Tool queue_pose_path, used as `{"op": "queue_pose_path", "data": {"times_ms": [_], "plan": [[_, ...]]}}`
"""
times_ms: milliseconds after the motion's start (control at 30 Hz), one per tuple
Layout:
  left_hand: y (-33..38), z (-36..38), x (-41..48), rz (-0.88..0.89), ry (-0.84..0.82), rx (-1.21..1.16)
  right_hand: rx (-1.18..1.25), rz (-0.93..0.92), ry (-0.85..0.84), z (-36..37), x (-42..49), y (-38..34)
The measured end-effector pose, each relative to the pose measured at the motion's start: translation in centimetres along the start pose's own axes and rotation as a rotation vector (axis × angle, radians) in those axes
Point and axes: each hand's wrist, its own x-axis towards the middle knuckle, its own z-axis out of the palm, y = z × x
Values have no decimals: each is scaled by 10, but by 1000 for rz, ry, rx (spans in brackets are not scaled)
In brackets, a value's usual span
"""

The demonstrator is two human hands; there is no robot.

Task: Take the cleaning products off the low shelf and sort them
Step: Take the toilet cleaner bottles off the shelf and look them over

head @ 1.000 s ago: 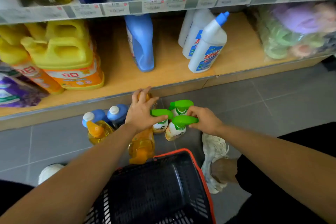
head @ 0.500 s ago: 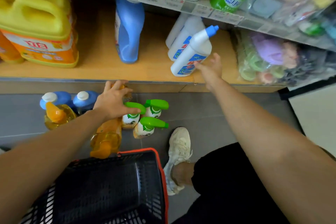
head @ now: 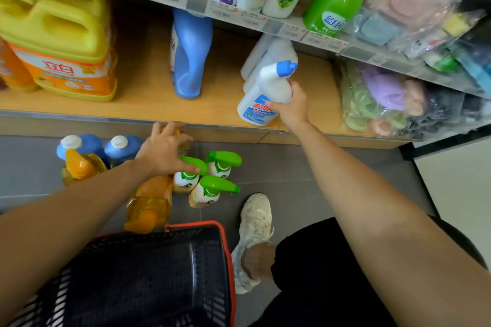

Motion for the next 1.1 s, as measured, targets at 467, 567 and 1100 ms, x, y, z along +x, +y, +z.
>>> {"op": "queue_pose_path", "data": {"times_ms": [467, 567, 1100], "plan": [[71, -142, -7, 152, 316, -549, -36, -305, -341, -17, -65, -107], [80, -175, -25, 312, 310, -617, 10, -322, -449, -26, -84, -124], [81, -225, -90, 316, -241, -1222, 420, -279, -983, -11, -126, -150]]}}
